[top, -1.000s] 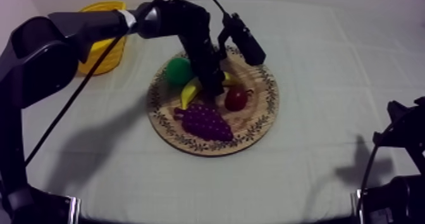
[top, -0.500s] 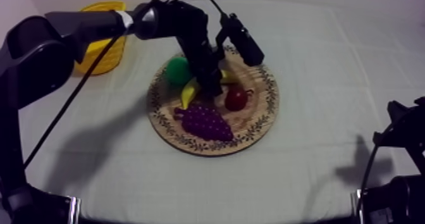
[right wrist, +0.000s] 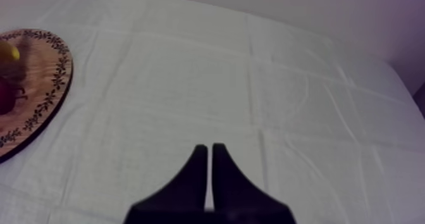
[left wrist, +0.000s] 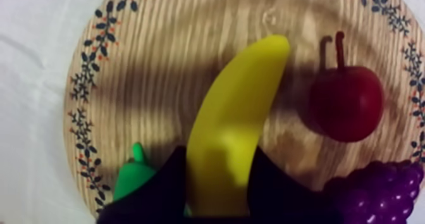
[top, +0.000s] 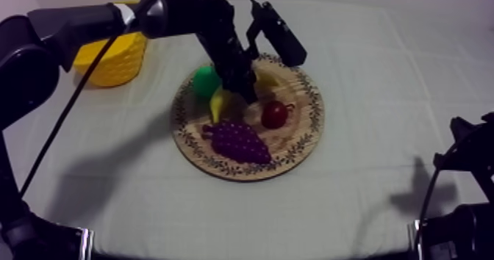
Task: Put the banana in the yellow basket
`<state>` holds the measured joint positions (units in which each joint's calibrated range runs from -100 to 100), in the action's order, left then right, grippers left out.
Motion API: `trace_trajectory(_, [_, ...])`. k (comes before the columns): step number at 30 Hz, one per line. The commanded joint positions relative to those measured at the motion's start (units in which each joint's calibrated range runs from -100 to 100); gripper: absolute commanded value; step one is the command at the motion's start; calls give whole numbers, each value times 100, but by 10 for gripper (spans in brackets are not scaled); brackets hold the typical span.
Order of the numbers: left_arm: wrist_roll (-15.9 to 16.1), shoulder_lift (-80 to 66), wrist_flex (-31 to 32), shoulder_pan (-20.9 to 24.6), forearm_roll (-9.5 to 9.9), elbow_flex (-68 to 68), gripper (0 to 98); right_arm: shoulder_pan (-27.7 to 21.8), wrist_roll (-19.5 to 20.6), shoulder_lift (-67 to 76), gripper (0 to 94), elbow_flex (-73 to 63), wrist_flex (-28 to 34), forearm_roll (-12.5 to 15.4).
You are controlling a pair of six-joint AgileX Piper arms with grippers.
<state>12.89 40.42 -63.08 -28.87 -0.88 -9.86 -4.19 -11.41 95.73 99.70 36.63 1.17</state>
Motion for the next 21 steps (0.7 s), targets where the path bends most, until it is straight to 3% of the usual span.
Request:
trace_trajectory(1, [-16,-86,11,-1,13,1,277,-2,1,2,2,-3,-1,-2])
trace_trajectory(12, [-130,-1368,-98,264,105,12,256,-2,1,2,2,-3,-1,-2])
trace_trajectory(21, [-153,-2736,-111,1164,63,243,232,-2,1,2,2,-3,-1,-2])
